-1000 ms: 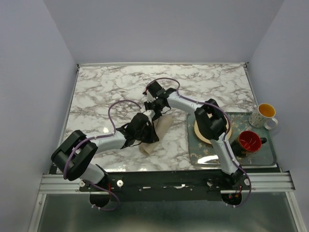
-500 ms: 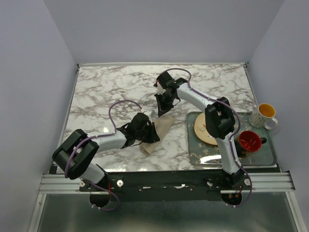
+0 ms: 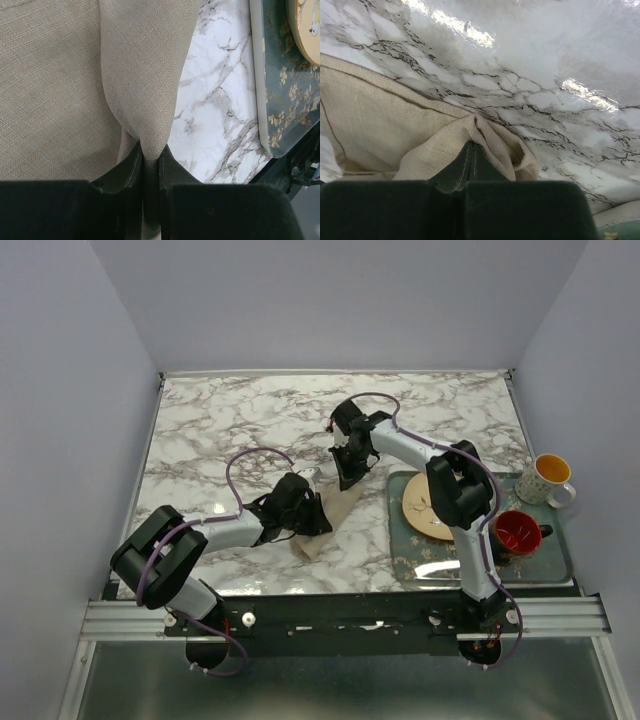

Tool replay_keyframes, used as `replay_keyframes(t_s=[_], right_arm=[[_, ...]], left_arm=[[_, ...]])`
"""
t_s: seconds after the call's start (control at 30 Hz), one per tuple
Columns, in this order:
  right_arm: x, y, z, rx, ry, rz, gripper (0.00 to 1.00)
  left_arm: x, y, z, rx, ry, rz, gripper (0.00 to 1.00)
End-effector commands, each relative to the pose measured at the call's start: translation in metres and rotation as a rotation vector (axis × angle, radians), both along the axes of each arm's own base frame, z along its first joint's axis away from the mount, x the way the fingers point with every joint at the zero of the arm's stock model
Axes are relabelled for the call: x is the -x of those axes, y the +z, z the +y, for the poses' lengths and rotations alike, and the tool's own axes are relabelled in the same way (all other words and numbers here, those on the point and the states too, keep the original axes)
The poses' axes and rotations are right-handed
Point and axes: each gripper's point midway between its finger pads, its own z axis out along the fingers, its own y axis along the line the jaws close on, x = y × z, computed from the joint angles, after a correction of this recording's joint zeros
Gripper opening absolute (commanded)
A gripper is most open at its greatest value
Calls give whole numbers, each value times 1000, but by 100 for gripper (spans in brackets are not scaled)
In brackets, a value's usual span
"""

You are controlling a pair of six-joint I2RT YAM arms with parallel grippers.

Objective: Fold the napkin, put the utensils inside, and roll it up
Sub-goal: Roll the napkin with the utensil

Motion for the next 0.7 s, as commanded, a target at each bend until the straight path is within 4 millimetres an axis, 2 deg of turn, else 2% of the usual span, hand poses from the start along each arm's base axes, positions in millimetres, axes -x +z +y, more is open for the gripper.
replay_keyframes(t_s=[0.0,0.13,0.3,0.53,0.63,0.67], right_arm=[[-4,8,-14,56,-5,-56,1],[-16,42,1,-7,1,-98,1],[-14,53,16,-94,-5,-79,1],[13,2,5,-77,-39,6,1],[15,-15,-4,-50,-47,0,1],[10,-21,-8,-36,-57,-17,1]], left_arm=[[8,-11,7,-38,-3,46,0],[7,-13,4,-36,-9,54,0],[8,-14,4,-33,-4,61,0],[11,-22,5,-35,0,88,0],[13,-27,7,-13,2,110,0],[13,-29,8,-1,14,125,0]])
